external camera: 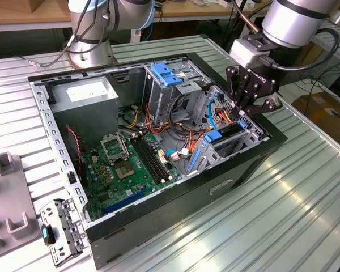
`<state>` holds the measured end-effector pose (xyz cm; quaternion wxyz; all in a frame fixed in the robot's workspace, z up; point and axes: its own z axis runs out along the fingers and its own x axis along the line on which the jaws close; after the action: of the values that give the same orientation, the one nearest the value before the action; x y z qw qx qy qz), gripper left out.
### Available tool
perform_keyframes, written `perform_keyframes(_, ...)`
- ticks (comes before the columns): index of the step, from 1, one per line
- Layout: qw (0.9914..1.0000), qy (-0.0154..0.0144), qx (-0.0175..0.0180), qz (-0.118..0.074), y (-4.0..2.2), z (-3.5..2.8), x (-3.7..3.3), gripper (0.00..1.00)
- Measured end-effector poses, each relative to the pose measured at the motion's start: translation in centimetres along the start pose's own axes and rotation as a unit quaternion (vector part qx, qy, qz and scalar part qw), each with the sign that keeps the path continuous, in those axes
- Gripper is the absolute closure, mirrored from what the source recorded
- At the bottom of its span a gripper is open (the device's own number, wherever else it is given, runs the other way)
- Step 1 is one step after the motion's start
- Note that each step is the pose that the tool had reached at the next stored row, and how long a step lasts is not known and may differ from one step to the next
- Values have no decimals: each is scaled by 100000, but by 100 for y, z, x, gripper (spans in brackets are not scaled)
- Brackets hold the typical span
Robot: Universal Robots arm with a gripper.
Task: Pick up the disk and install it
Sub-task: 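Insert the second disk wire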
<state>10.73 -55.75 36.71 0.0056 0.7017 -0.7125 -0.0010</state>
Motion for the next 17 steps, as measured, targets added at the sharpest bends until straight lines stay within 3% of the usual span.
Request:
perform_keyframes(8,100000,-3,-2,-2,2,-269,-8,89)
perform_keyframes(10,100000,119,-4,1,3,-279,-33,89)
perform_keyframes(13,99998,569,2,7,4,-281,-112,89)
perform_keyframes(16,99996,912,2,11,6,-284,-229,89)
perform_keyframes(17,99995,1020,-8,11,7,-284,-304,89)
